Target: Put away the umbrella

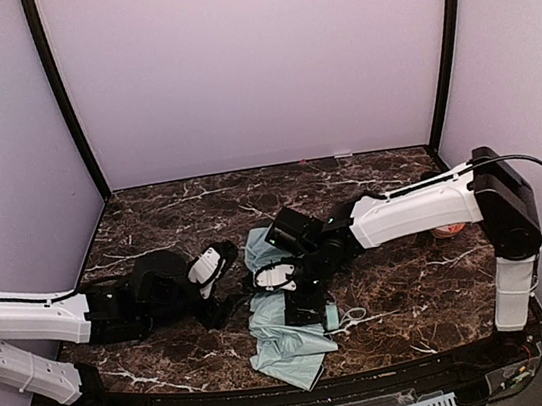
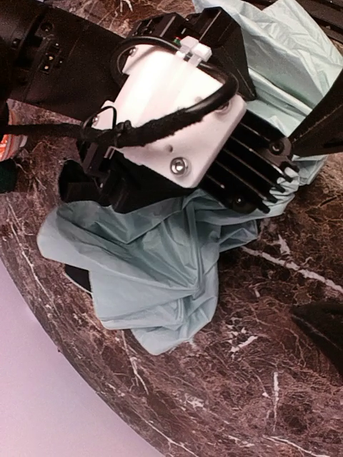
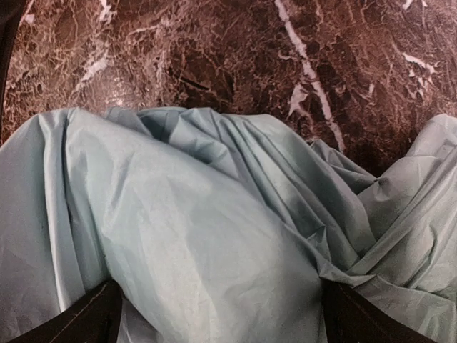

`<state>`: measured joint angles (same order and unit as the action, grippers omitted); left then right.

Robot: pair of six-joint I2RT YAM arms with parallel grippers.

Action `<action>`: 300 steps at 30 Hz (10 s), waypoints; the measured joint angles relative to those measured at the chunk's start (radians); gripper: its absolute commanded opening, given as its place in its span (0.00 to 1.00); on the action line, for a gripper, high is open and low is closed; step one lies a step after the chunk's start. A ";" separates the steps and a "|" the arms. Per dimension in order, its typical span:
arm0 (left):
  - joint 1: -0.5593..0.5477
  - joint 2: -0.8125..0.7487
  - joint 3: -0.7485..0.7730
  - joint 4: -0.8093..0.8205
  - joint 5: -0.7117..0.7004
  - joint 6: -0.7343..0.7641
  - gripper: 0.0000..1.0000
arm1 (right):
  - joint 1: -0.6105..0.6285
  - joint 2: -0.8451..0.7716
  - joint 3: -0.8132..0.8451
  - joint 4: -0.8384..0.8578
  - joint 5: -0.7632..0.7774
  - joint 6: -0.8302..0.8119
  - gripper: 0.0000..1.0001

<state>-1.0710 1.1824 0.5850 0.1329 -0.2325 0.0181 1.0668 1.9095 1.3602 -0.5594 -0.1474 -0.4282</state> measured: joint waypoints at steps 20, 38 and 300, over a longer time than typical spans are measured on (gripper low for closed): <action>0.009 -0.032 -0.006 -0.032 -0.126 -0.003 0.72 | 0.025 0.065 -0.023 0.101 0.064 0.091 0.37; 0.014 -0.019 -0.006 0.011 -0.149 0.005 0.70 | -0.093 -0.173 -0.084 0.081 0.034 0.093 0.00; 0.062 0.198 0.192 0.051 0.269 0.143 0.70 | -0.255 0.124 -0.059 0.382 -0.101 0.689 0.69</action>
<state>-1.0092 1.3808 0.7765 0.1841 0.0368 0.1608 0.8120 2.0338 1.3014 -0.1776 -0.2481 0.2607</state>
